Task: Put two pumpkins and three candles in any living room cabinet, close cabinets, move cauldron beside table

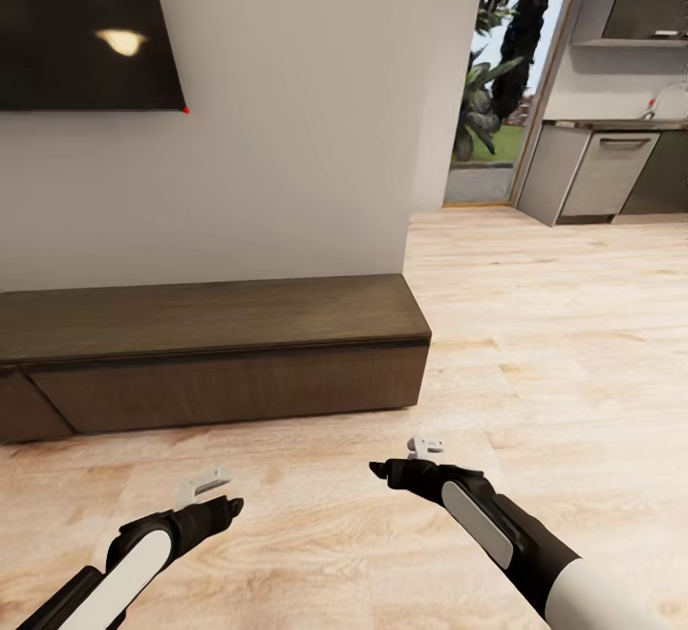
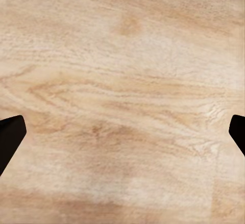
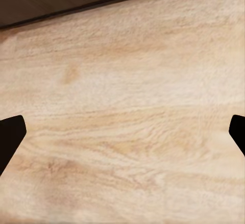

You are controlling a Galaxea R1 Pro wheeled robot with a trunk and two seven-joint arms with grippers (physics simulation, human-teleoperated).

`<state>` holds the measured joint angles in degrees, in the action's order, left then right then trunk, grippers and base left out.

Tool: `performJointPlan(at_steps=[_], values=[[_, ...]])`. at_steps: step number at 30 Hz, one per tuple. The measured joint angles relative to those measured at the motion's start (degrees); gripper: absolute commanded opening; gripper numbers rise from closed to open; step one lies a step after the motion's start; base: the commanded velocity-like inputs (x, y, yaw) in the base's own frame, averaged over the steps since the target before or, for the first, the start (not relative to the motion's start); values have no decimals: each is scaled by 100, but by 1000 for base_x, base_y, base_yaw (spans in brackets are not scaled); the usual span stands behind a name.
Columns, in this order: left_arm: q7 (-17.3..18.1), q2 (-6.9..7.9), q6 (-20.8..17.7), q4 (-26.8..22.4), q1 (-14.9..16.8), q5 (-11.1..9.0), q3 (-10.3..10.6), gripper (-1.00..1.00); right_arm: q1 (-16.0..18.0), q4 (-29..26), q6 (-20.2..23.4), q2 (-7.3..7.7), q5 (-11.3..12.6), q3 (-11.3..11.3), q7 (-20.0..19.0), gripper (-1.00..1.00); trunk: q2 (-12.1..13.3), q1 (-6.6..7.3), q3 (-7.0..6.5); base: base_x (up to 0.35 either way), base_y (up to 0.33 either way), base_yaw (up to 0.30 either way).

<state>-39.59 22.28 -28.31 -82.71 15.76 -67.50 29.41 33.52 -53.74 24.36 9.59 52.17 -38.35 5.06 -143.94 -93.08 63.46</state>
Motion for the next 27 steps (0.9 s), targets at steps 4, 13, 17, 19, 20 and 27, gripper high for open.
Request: performJointPlan(at_steps=[4, 13, 17, 19, 20, 27], values=[[1, -13, -7, 111, 0, 5, -8, 100, 0, 3, 31, -8, 0, -25, -11, 100, 5, 10, -89, 0, 0, 0], [0, -22, -4, 122, 0, 15, -7, 100, 0, -1, 64, -1, 15, -42, -212, 100, 17, 34, -288, 0, 0, 0], [-1, -21, -1, 132, 0, 16, -8, 100, 0, 2, 67, -6, 22, -22, -280, 100, 23, 44, -377, 0, 0, 0], [-1, -37, 0, 147, 0, 20, -3, 100, 0, 2, 66, -3, 41, -10, -359, 100, 25, 49, -421, 0, 0, 0], [-1, -42, 0, 149, 0, 21, -3, 100, 0, 1, 68, 0, 51, -9, -387, 100, 27, 52, -443, 0, 0, 0], [-1, -53, 0, 209, 0, 28, -8, 100, 1, 14, 82, -1, 84, -4, -523, 100, 36, 69, -598, -26, 0, 0]])
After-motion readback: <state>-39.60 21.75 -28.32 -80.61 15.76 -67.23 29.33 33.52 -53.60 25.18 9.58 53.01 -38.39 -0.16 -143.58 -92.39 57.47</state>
